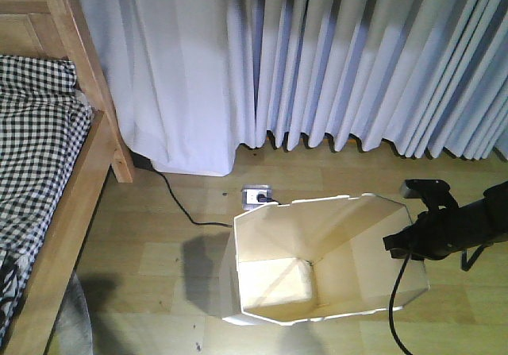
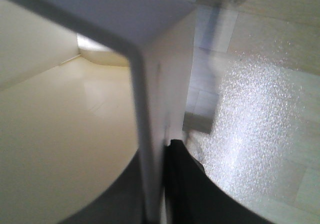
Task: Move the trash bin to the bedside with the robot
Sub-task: 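Approach the bed's foot near the curtains with the bin held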
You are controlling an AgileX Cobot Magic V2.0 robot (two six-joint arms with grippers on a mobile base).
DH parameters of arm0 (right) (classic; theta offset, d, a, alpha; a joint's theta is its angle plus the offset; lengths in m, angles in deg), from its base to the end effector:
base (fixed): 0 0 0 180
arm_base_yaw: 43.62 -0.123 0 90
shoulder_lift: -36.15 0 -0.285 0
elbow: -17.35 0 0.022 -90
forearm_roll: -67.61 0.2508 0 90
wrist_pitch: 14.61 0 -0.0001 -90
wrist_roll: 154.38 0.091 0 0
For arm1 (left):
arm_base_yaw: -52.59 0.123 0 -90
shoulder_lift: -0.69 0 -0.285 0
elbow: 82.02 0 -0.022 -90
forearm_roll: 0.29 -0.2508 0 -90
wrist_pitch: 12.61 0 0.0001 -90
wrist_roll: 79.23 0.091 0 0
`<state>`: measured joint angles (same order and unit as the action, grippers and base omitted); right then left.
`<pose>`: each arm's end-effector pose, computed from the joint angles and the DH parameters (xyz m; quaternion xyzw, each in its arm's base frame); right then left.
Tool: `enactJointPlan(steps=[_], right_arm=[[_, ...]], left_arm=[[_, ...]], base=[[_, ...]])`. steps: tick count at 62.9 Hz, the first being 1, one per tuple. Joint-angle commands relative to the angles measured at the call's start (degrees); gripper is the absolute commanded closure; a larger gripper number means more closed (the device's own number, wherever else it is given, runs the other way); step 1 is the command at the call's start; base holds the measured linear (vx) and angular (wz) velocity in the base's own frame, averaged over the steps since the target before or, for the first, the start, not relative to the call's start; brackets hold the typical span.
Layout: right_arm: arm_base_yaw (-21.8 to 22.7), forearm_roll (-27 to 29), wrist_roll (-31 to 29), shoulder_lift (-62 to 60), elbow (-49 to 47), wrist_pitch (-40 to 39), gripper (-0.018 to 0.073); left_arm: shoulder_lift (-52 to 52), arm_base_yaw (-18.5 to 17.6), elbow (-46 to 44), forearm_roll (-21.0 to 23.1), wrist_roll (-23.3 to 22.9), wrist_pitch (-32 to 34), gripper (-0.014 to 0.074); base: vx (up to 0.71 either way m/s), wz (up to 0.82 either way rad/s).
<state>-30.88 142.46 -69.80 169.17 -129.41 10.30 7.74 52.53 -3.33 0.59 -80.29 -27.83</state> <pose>0.2864 -0.0267 0.0105 -0.0915 0.9722 0.1806 0.1175 0.0549 -0.0004 0.1812 -0.0112 0.7713 -0.0125 0.6362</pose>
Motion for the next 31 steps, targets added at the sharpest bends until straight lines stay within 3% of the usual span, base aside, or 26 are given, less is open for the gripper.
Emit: enactJointPlan(steps=[1,31], right_arm=[[0.1,2.9,0.2,-3.6,-0.6,10.9,0.0564],[0.1,2.9,0.2,-3.6,-0.6,10.9,0.0564]], left_arm=[[-0.8,-0.1,1.1,0.2,-0.3,4.0,0.0603],[-0.8,-0.1,1.1,0.2,-0.3,4.0,0.0603]], base=[[0.19,0.01],[0.19,-0.01]])
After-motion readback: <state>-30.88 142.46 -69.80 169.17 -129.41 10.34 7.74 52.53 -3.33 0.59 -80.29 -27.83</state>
